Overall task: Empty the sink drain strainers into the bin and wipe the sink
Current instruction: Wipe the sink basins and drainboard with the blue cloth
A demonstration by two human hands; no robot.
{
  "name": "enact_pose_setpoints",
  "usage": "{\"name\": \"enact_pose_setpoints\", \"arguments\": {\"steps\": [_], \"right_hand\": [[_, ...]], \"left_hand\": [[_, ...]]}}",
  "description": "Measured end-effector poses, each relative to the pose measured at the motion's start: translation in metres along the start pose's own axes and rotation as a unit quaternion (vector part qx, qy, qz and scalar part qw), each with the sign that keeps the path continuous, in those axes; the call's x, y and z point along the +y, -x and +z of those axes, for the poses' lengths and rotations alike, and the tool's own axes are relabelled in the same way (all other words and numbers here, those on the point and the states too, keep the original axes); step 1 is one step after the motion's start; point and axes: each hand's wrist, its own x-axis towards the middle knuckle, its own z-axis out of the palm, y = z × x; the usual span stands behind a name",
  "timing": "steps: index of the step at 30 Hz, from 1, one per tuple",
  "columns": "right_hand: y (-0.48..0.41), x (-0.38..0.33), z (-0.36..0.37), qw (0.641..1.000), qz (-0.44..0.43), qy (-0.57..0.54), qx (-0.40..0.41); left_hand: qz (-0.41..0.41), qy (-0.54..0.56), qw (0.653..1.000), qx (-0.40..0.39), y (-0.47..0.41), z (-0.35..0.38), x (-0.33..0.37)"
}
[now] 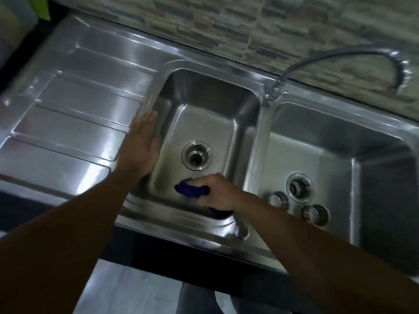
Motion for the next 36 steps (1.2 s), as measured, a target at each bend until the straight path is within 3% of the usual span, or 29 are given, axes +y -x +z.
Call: {"name": "enact_pose_setpoints", "arguments": {"steps": [4, 8, 14, 20, 24, 28, 32, 36], "right_hand": [[0.042, -0.017, -0.026, 0.979, -0.029, -0.155, 0.126], [0.099, -0.020, -0.062, 0.938, -0.028, -0.244, 0.244], [0.166, 0.028, -0.071, 0.913, 0.012, -0.133, 0.386], [0.146, 0.044, 0.001, 0.934, -0.034, -0.069, 0.348], [0.109, 0.044, -0.006, 0.930, -0.045, -0.049, 0.362], [0.060, 0.052, -0.064, 0.926, -0.028, 0.038, 0.376], [0.018, 0.055, -0.124, 0.922, 0.012, 0.051, 0.384], [0.027, 0.052, -0.103, 0.909, 0.017, 0.009, 0.417]], "left_hand": [[-0.070, 0.024, 0.997, 0.000, 0.038, 0.029, 0.042], [-0.055, -0.020, 0.998, -0.027, 0.076, 0.056, 0.080], [-0.053, -0.026, 0.993, -0.100, 0.103, 0.097, 0.148], [-0.019, -0.174, 0.976, -0.133, 0.138, 0.109, 0.155], [-0.020, -0.249, 0.944, -0.217, 0.139, 0.109, 0.142], [0.046, -0.230, 0.937, -0.260, 0.144, 0.108, 0.135], [0.066, -0.196, 0.945, -0.253, 0.149, 0.107, 0.135], [0.065, -0.174, 0.950, -0.250, 0.157, 0.105, 0.141]]}}
